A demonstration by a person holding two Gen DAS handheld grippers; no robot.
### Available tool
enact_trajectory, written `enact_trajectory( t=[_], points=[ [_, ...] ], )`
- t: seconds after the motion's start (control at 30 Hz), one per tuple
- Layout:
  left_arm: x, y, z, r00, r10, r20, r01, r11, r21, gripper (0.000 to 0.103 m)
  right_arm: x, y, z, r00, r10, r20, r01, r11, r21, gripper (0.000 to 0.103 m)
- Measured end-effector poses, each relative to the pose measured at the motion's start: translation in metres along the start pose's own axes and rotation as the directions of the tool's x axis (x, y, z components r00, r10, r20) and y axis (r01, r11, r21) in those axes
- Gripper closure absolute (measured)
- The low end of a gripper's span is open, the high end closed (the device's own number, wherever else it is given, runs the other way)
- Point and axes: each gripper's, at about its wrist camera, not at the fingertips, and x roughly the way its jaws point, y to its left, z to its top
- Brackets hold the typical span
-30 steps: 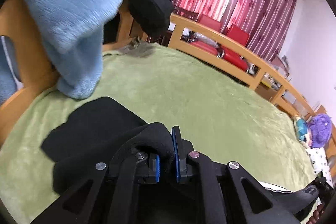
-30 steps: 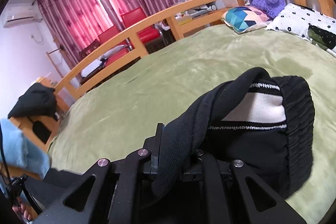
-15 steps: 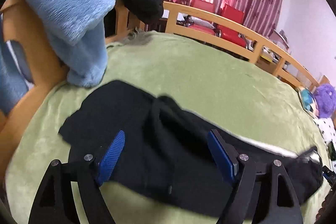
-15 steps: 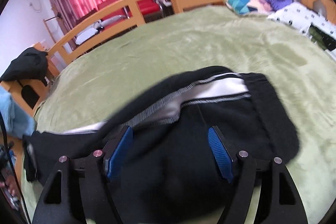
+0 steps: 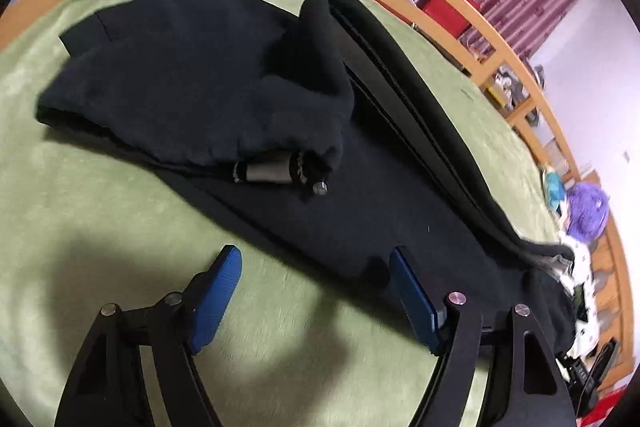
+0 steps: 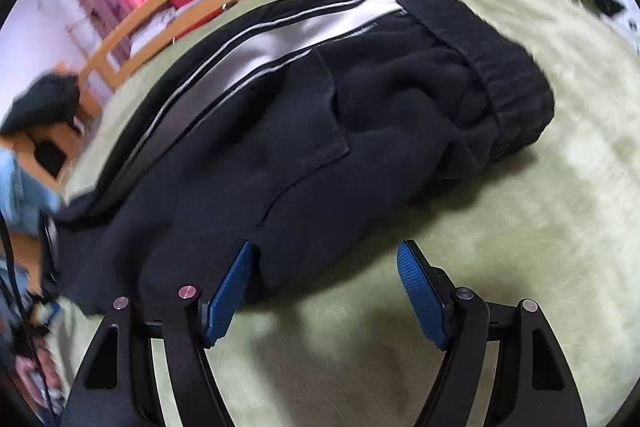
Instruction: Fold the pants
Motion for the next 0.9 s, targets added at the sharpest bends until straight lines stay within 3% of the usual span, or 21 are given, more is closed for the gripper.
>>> enact_trajectory(
  t=[0.2, 0.37, 0.4, 0.43, 0.47, 0.5, 0.53, 0.6, 0.77, 0.9],
  points=[
    [0.018, 0.034, 0.007, 0.999, -0.038, 0.033, 0.044, 0.978, -0.206, 0.036, 0.025, -0.014, 0.010, 0.999, 0.050, 0.013, -0.051, 0.991, 0.127, 0.029],
    [0.029, 0.021, 0.013, 0.999, 0.016, 0.036, -0.010, 0.987, -0.162, 0.038, 0.045, -0.004, 0.015, 0.999, 0.027, 0.027, -0.030, 0.991, 0.132, 0.024],
    [0.031, 0.020, 0.013, 0.999, 0.033, 0.039, -0.026, 0.986, -0.162, 0.047, 0.047, 0.000, 0.015, 0.999, 0.009, 0.032, -0.013, 0.993, 0.118, 0.024],
    [0.032, 0.019, 0.013, 0.998, 0.046, 0.043, -0.038, 0.986, -0.164, 0.052, 0.049, 0.004, 0.014, 0.999, -0.014, 0.039, 0.010, 0.995, 0.097, 0.033],
    [0.032, 0.022, 0.014, 0.998, 0.044, 0.047, -0.036, 0.985, -0.167, 0.065, 0.050, 0.008, 0.013, 0.998, -0.033, 0.048, 0.029, 0.996, 0.081, 0.044],
    [0.031, 0.024, 0.015, 0.998, 0.048, 0.047, -0.039, 0.985, -0.168, 0.085, 0.049, 0.009, 0.013, 0.997, -0.051, 0.061, 0.046, 0.996, 0.082, 0.067],
    [0.028, 0.025, 0.017, 0.998, 0.037, 0.046, -0.028, 0.986, -0.167, 0.090, 0.046, 0.008, 0.013, 0.996, -0.047, 0.079, 0.039, 0.995, 0.097, 0.080],
    [0.020, 0.029, 0.021, 0.999, -0.012, 0.041, 0.019, 0.985, -0.171, 0.093, 0.034, 0.003, 0.010, 0.993, -0.012, 0.114, -0.002, 0.993, 0.119, 0.087],
    [-0.032, 0.009, 0.016, 0.996, -0.045, 0.078, 0.053, 0.993, -0.105, 0.094, -0.011, 0.012, 0.003, 0.982, -0.041, 0.184, 0.033, 0.998, 0.050, 0.091],
    [-0.076, 0.002, -0.019, 0.996, -0.066, 0.056, 0.070, 0.995, -0.068, 0.095, -0.053, -0.010, -0.009, 0.983, -0.047, 0.178, 0.035, 0.997, 0.072, 0.091]
  ],
)
